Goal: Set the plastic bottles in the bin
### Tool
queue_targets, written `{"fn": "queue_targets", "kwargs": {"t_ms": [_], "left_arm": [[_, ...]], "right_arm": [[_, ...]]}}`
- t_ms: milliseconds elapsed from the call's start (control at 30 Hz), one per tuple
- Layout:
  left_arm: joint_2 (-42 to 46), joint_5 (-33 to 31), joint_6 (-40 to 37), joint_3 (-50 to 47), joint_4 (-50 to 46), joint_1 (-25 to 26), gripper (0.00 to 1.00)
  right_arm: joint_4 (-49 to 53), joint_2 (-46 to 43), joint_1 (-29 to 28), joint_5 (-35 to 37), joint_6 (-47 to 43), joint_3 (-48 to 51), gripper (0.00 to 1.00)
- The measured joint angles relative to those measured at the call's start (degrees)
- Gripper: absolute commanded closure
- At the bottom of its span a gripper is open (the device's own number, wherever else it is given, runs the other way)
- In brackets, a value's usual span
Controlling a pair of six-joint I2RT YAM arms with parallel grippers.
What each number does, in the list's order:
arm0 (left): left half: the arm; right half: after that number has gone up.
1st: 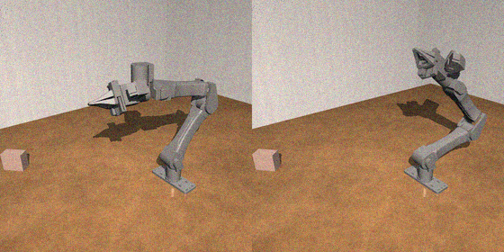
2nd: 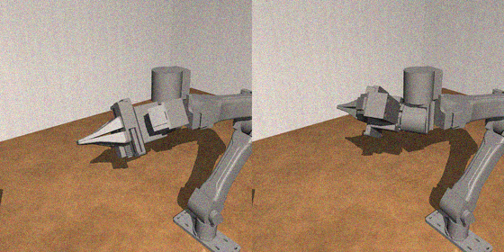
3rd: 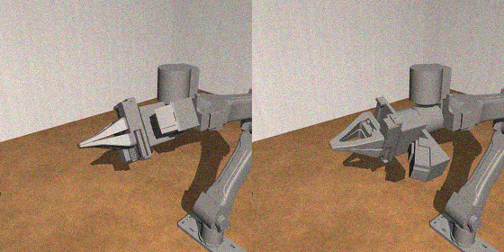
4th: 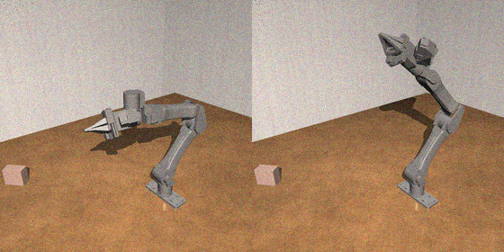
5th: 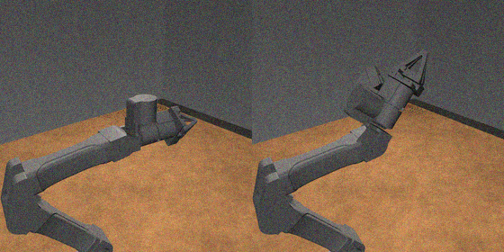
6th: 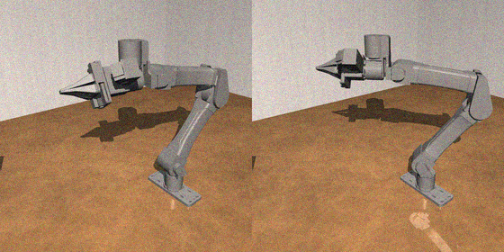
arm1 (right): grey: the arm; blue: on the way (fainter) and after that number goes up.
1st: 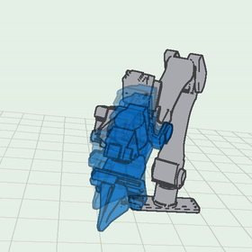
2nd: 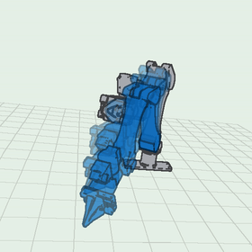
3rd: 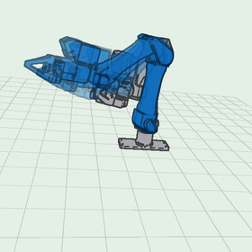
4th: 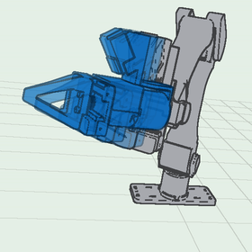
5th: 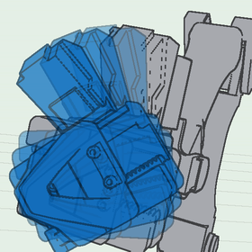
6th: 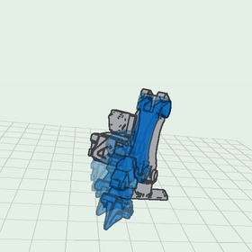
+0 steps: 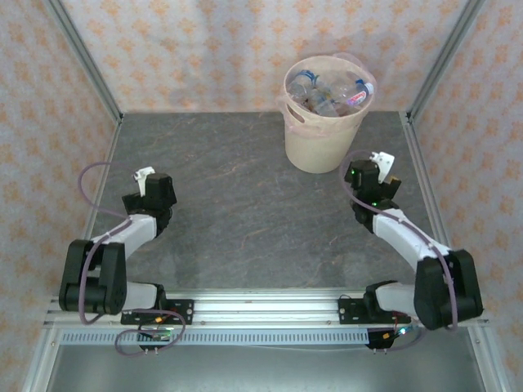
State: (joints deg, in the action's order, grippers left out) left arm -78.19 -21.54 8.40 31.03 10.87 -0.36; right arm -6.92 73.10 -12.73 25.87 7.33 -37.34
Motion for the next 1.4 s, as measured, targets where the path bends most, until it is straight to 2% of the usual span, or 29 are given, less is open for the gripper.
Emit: {"fn": "queue_targets", "kwargs": {"t_ms": [167,300,367,467,633,767,867,1033,1133,1233,1400], "left_arm": [[-3.9,10.0,-2.6,-0.4,11.2,0.0,0.00],[-5.9,13.8,-4.9,-1.9,18.3,1.1,0.00],[-6.0,13.8,-5.5,-4.8,23.5,2.0,0.00],[-7.1,12.7,-5.8,-7.1,26.4,3.2,0.00],[-7.5,7.5,-5.7,-7.6,29.6,4.6,0.00],[-7.5,5.4,-5.7,-7.6,31.0,4.6,0.00],[-7.5,4.5,-5.7,-7.6,31.1,4.6,0.00],[-7.5,4.4,-5.7,-7.6,31.1,4.6,0.00],[-7.5,4.3,-5.7,-7.6,31.2,4.6,0.00],[-7.5,4.3,-5.7,-7.6,31.3,4.6,0.00],[-7.5,4.3,-5.7,-7.6,31.5,4.6,0.00]], "right_arm": [[-1.9,3.4,0.5,-3.4,-0.9,0.5,0.01],[-2.5,3.4,0.8,-5.4,-2.1,-0.1,0.01],[-2.0,3.4,0.8,-5.4,-2.7,-0.3,0.01],[-2.6,3.5,1.1,-6.0,-3.4,0.6,0.01],[-12.1,4.8,2.5,-10.6,-5.8,8.3,0.01],[-15.8,6.2,2.8,-15.1,-8.8,10.3,0.01],[-25.5,5.0,3.3,-18.5,-12.3,14.6,0.01],[-34.8,5.4,10.8,-24.3,-12.5,19.9,0.01],[-42.3,10.3,11.6,-26.9,-12.4,20.1,0.01],[-38.6,15.0,11.7,-27.1,-11.6,16.0,0.01],[-38.9,14.9,11.8,-25.7,-10.4,14.5,0.01]]}}
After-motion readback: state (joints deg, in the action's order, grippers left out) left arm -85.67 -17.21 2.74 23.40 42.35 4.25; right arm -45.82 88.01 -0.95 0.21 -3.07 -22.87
